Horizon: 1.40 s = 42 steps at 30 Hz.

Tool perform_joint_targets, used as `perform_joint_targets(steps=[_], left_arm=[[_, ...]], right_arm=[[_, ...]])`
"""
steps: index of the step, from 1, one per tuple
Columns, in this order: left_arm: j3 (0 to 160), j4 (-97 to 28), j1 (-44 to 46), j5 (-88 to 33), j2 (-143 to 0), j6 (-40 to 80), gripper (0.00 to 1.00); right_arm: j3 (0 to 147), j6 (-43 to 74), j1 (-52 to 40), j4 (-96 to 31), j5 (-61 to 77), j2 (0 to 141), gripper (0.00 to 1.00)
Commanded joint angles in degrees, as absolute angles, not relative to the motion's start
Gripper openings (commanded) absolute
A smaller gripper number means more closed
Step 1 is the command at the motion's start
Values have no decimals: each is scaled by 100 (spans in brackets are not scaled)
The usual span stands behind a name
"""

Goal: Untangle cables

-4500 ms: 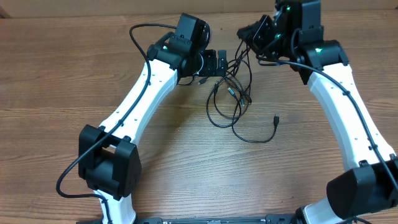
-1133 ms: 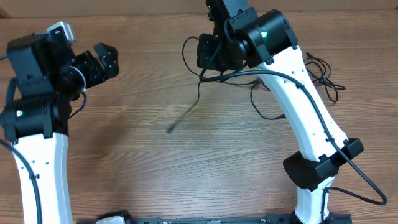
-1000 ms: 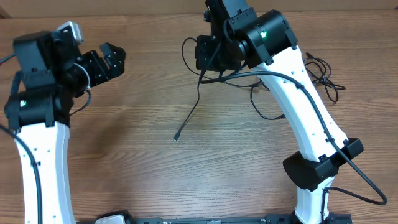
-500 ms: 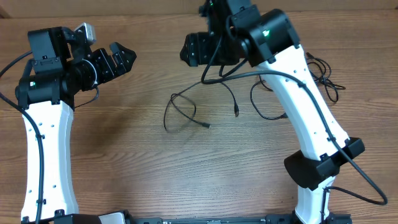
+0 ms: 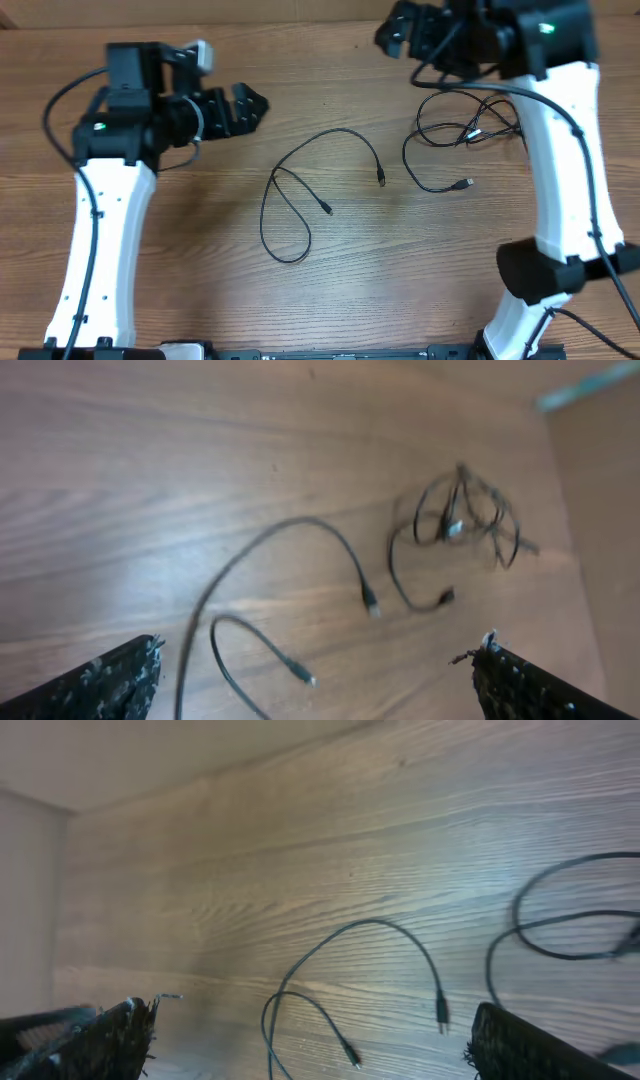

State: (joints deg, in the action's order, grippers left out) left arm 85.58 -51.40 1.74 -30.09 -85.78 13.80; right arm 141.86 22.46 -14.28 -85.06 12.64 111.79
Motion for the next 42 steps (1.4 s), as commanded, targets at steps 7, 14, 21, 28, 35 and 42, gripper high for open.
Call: perform_joint_targets(steps=[7, 14, 21, 28, 35, 42], left_arm=[[8560, -5568, 976, -1520, -9365, 1177, 99], [8558, -5612, 1247, -1138, -10160, 370, 100], [8558, -5507, 1391, -604, -10888, -521, 100], [8558, -5310, 1455, -558, -11430, -821, 95], [8558, -5435, 1750, -729, -11701, -1035, 84], [8556, -5417, 1935, -663, -11701, -1162, 76]], right_arm=[[14363, 2244, -1181, -8768, 1245, 10866, 100], [14363, 2244, -1181, -8851, 1175, 10866, 100], [14363, 2244, -1181, -8903, 1026, 10866, 100], [14363, 2244, -1181, -8908, 880, 10866, 100], [14363, 2244, -1181, -8895, 836, 10868, 100], [14363, 2244, -1181, -8890, 836, 10871, 100]])
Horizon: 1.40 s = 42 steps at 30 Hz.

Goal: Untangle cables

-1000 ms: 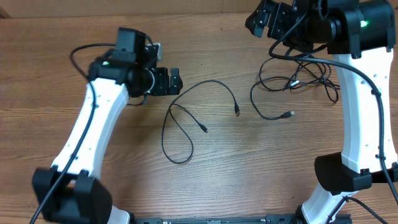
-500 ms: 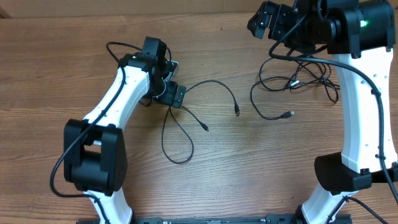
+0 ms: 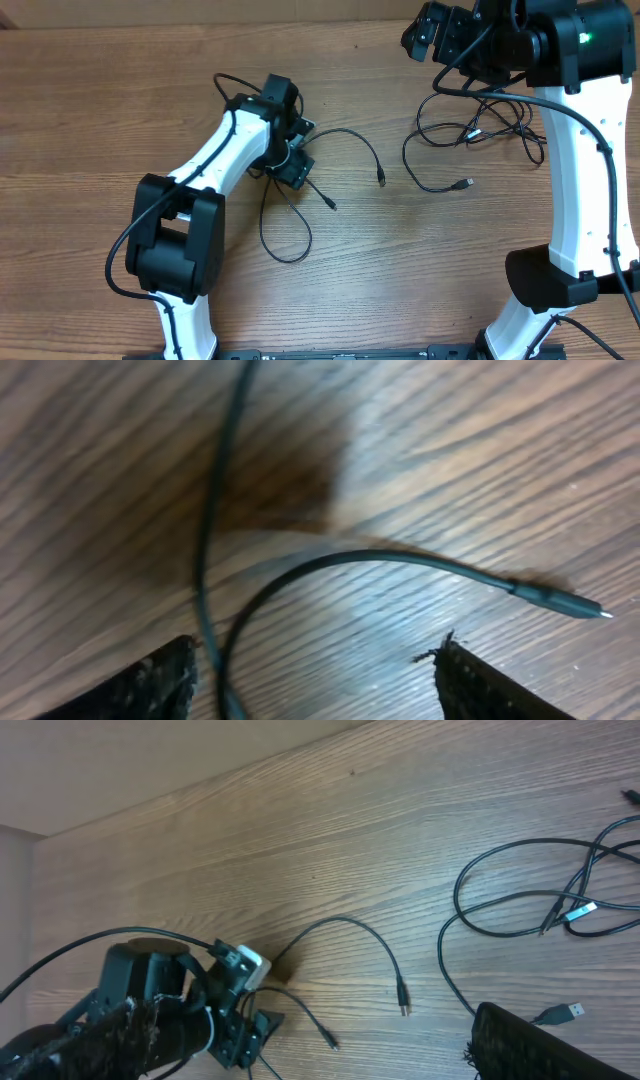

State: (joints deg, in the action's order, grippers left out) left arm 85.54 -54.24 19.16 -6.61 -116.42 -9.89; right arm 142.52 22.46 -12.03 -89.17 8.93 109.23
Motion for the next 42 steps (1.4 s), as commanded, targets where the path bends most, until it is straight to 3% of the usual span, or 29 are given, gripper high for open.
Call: perform_joint_targets(steps=[1, 20, 27, 36, 40, 42], left_arm=[[8556, -5417, 1935, -624, -11703, -1162, 76], [8554, -4936, 1931, -255, -11703, -1162, 81], [8486, -4915, 1931, -252, -11703, -1162, 72], [7749, -4298, 1911, -5, -11703, -1157, 80], [7546, -4163, 1916, -1, -11703, -1155, 66], [7491, -4163, 1916, 1, -11703, -1157, 48]], right_arm=[[14363, 2244, -1181, -8897, 838, 10871, 100], [14363, 2244, -1181, -8952, 840, 10871, 100], [14363, 2246, -1181, -8949, 840, 10871, 100], [14363, 2246, -1181, -8949, 840, 10871, 100], [14363, 2246, -1181, -8949, 840, 10871, 100], [14363, 2246, -1181, -8949, 840, 10871, 100]])
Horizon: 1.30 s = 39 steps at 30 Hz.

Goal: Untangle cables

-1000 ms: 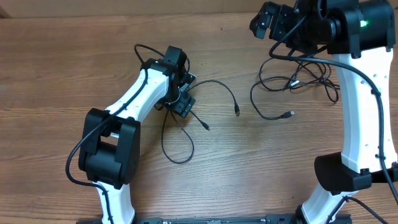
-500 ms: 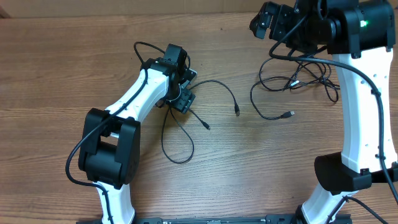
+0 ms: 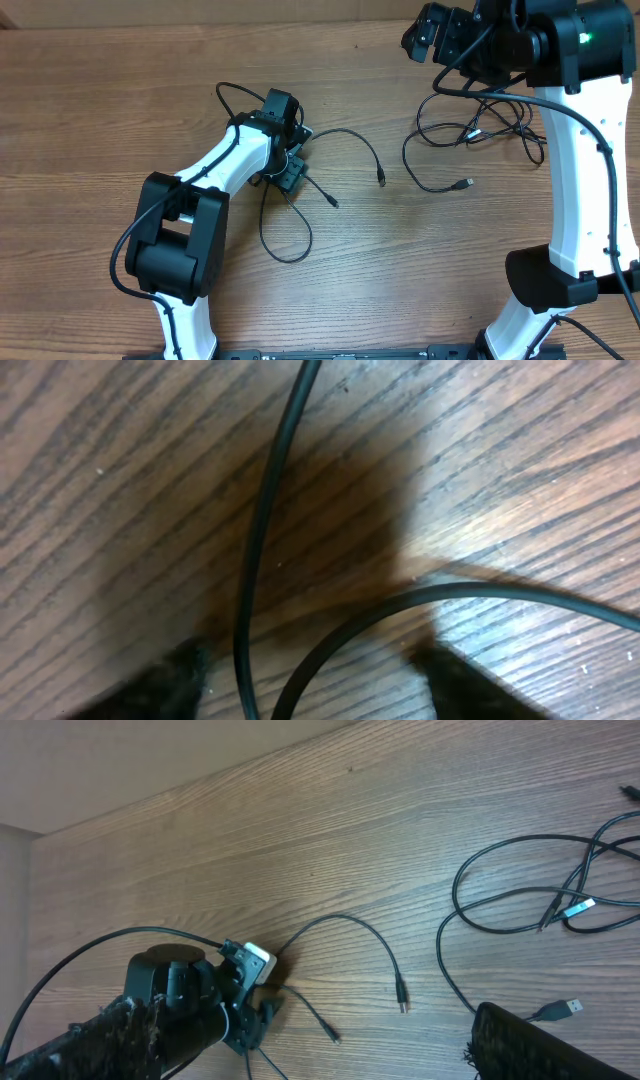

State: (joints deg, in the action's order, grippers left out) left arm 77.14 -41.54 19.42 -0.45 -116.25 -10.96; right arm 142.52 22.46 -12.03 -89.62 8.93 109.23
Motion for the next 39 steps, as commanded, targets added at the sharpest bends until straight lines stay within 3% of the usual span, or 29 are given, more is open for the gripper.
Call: perform_joint_targets(steps=[1, 2, 3, 12, 23, 39], left_arm=[[7485, -4167, 1914, 23, -11703, -1157, 29], [7485, -4182, 1914, 89, -11703, -1146, 9], [7487, -4200, 1914, 119, -11701, -1083, 4], [7975, -4466, 1905, 1221, -11697, -93, 4], [9966, -5719, 1632, 1286, -11697, 220, 4], [10451, -5474, 123, 1240, -11649, 1205, 4]], right_arm=[[14363, 2246, -1181, -8949, 840, 10871, 100], [14363, 2246, -1181, -8949, 840, 10871, 100], [14363, 2246, -1181, -8949, 840, 10871, 100], [14363, 2246, -1181, -8949, 840, 10871, 100], [14363, 2246, -1181, -8949, 840, 10871, 100], [14363, 2246, -1181, -8949, 840, 10871, 100]])
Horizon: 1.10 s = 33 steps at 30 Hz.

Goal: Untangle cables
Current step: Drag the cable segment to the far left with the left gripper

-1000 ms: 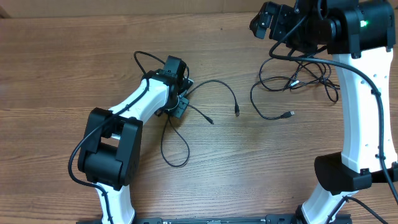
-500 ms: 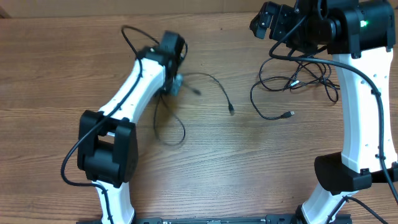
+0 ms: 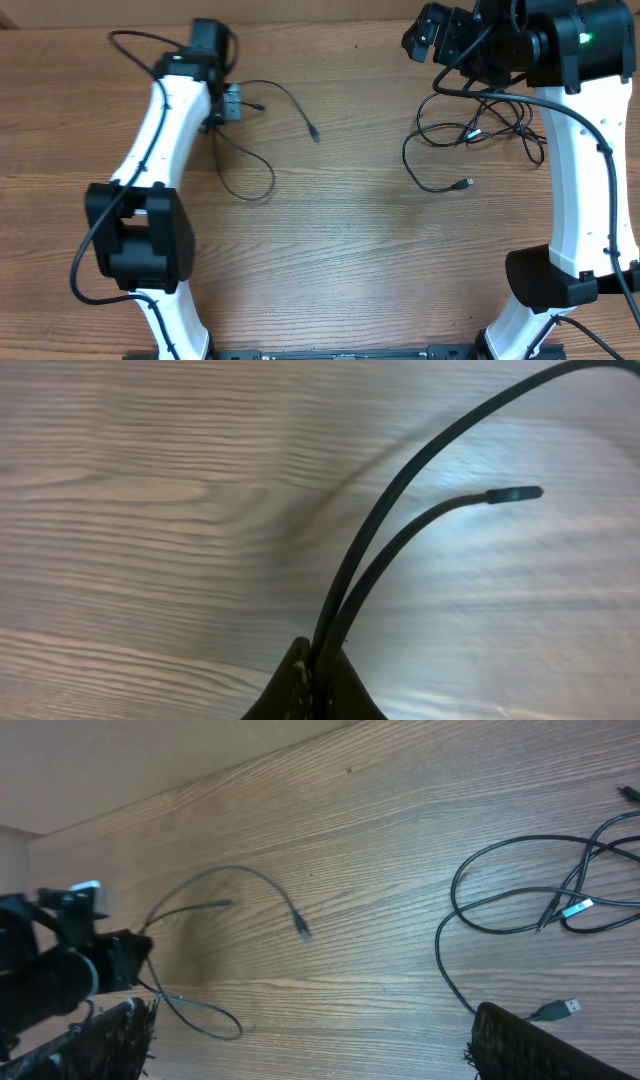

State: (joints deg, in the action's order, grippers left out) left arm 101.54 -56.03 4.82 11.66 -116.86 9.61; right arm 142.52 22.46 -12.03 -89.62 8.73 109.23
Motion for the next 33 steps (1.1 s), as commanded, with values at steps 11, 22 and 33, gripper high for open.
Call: perform_joint_targets(steps=[11, 22, 33], left_arm=[[11590, -3677, -1406, 1216, -11649, 873, 4], [11627, -1588, -2373, 1037, -12261, 298, 4], [11627, -1319, -2510, 1155, -13458, 443, 4]], right_arm=[[14363, 2246, -1181, -8949, 840, 10871, 100], [14363, 2244, -1181, -8949, 840, 10871, 100], [14363, 2246, -1181, -8949, 840, 10871, 100]])
